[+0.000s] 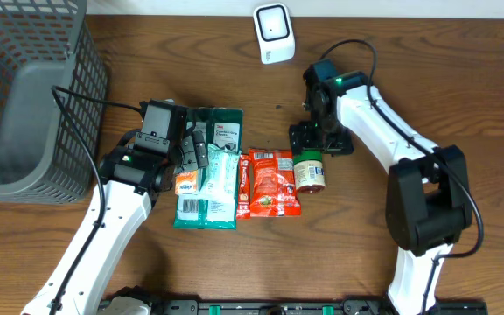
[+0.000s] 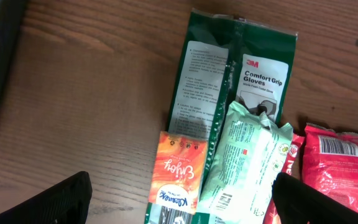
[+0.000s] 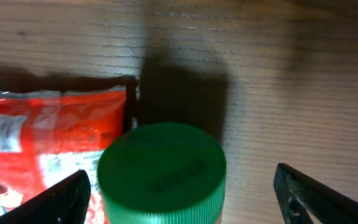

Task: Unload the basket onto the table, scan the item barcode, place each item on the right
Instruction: 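Close the right gripper around the Knorr jar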

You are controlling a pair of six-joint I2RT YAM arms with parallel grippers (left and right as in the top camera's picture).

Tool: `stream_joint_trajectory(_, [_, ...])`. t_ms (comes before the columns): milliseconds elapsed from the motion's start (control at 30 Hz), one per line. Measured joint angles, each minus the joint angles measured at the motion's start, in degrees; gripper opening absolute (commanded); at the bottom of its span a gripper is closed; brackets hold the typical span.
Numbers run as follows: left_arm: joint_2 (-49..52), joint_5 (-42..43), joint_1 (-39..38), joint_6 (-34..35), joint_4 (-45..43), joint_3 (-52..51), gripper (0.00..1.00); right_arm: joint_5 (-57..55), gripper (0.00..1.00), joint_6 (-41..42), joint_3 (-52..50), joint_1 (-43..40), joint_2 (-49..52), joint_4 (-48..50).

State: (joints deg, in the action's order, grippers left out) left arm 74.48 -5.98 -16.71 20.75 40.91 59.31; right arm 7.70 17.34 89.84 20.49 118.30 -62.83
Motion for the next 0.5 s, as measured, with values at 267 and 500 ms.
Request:
stream_joint_trajectory(267, [0.0,-0.02,0.0,0.0,0.0,0.0,0.93,0.07,0.85,-0.02,0.0,1.57,1.33,0.48])
stream_joint_trajectory(500, [0.0,-0.02,0.0,0.0,0.0,0.0,0.93,0.11,0.7,-0.92,-0.02,2.4,3.02,1.29])
